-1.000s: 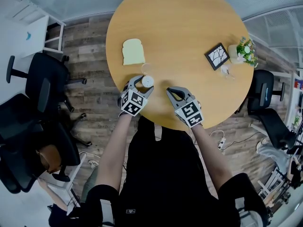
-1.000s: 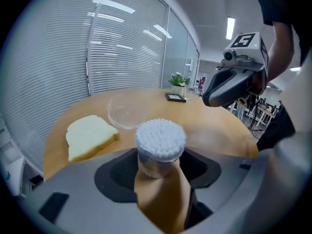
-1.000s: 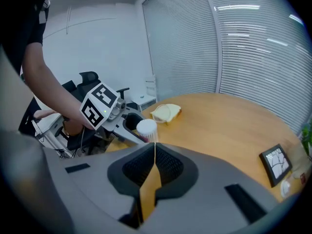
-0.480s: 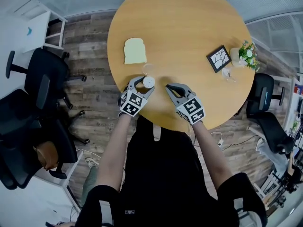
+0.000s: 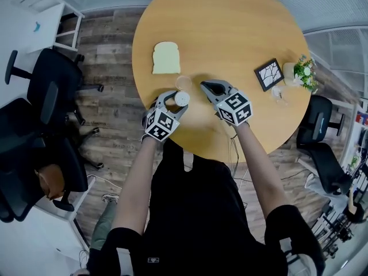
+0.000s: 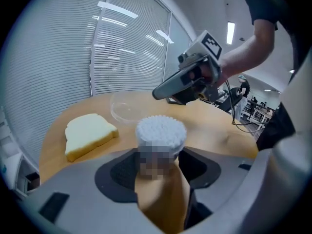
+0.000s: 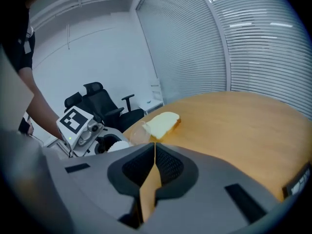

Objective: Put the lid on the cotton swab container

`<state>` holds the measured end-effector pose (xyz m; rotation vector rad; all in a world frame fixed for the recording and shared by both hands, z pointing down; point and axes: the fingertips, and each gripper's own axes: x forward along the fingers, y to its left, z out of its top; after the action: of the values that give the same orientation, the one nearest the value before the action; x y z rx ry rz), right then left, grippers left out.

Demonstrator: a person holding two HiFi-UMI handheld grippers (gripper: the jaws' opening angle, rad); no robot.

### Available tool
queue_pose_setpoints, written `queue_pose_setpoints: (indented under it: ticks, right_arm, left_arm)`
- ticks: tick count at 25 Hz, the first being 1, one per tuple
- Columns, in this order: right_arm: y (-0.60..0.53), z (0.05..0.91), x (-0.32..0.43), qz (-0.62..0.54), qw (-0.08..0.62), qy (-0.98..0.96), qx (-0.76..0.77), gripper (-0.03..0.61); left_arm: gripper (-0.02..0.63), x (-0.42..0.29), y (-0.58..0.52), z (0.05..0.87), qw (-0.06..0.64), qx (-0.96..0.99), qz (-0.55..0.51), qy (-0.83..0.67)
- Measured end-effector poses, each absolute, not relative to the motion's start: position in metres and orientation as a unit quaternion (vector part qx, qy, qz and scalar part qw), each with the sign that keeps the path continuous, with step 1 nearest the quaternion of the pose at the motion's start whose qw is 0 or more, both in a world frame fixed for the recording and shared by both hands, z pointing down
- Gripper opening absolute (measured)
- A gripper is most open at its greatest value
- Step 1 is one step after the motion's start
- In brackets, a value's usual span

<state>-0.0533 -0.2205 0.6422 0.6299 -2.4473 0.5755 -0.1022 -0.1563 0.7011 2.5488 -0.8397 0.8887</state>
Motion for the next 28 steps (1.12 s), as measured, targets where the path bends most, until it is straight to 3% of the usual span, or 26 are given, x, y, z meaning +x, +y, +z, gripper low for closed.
queue_pose_setpoints:
  ticks: [11,28]
  right_arm:
    - [-0.261,0.657,-0.099,0.306,0.254,-0.915,0.068,0.005]
    - [-0.237,0.644,-0.119,0.347,0.214,-0.913,-0.007,0.005]
  left_arm:
    - [0.256,-0.100,-0.154,0.700,0.155,0.894,0.311,-0.283]
    - [0.256,-0.100,-0.153,0.701,0.160,0.895,0.313,-0.275]
